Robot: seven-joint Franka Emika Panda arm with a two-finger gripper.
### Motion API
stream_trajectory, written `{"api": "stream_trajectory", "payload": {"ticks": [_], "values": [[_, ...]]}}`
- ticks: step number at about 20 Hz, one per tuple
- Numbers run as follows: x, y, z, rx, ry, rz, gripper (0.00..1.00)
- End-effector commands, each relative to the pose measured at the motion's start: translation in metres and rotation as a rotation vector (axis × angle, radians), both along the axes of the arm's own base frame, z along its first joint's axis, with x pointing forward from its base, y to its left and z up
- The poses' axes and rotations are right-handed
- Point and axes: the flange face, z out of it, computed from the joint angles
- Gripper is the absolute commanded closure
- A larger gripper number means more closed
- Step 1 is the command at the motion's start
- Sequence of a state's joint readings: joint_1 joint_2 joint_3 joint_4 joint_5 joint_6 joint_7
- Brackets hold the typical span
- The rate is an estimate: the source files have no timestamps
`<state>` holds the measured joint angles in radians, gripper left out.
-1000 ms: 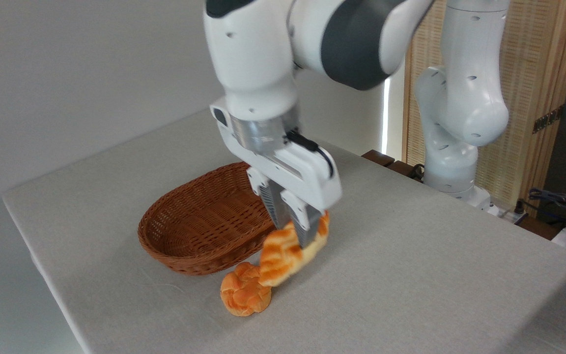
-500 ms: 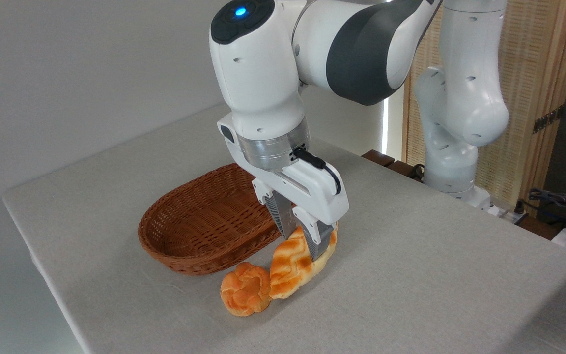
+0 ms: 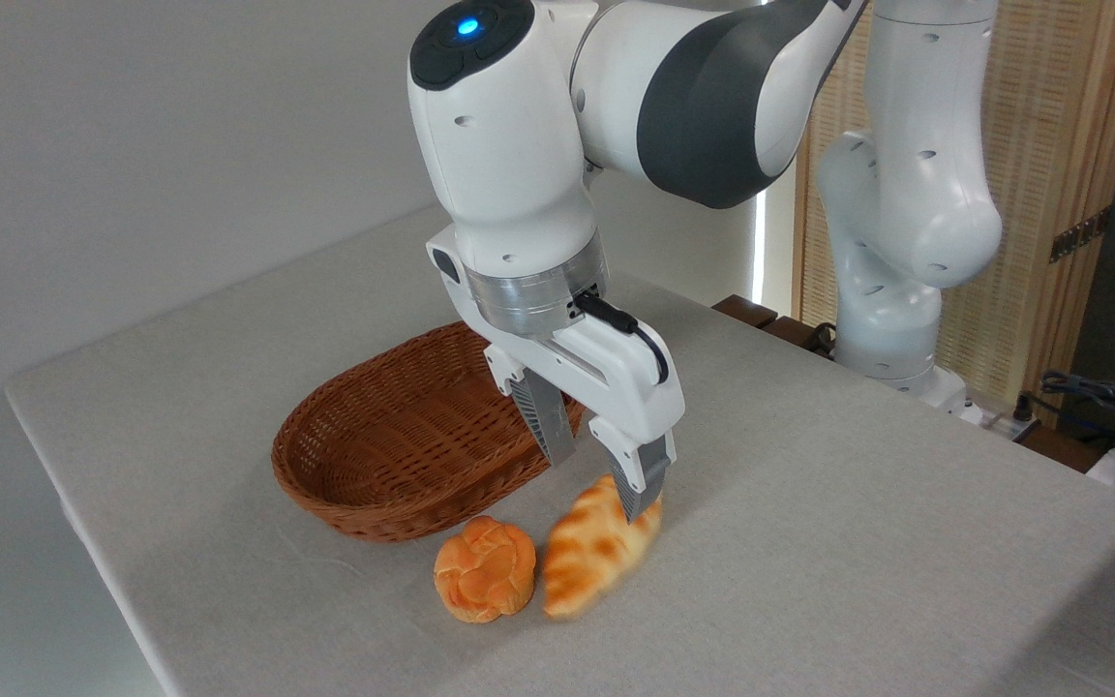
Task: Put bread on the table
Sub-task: 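Lower the braided bread onto the table beside the orange bun and release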
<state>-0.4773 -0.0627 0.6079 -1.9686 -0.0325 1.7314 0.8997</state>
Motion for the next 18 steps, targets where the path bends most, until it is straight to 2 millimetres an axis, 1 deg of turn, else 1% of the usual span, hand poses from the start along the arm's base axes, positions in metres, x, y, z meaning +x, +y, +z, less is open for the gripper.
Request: {"api": "stream_trajectory", "payload": {"ticks": [1,2,3,5,6,8,9,11,12,13,14,15,18], "values": [[0.002,-0.003,0.015,0.008,-0.021,-0.023,0.00],[0.005,-0.011,0.025,0.009,-0.044,-0.039,0.00],[0.009,-0.021,0.041,0.010,-0.076,-0.057,0.00],[0.017,-0.040,0.080,0.003,-0.158,-0.078,0.00],[0.018,-0.049,0.093,0.003,-0.184,-0.091,0.00],[0.016,-0.076,0.108,0.014,-0.211,-0.150,0.00],[0.016,-0.080,0.108,0.020,-0.211,-0.159,0.00],[0.017,-0.081,0.110,0.033,-0.215,-0.128,0.00],[0.019,-0.086,0.110,0.037,-0.222,-0.097,0.00],[0.022,-0.097,0.108,0.046,-0.230,-0.065,0.00],[0.025,-0.102,0.113,0.049,-0.258,-0.032,0.00],[0.027,-0.102,0.116,0.050,-0.270,-0.021,0.00],[0.030,-0.107,0.107,0.046,-0.251,-0.021,0.00]]}}
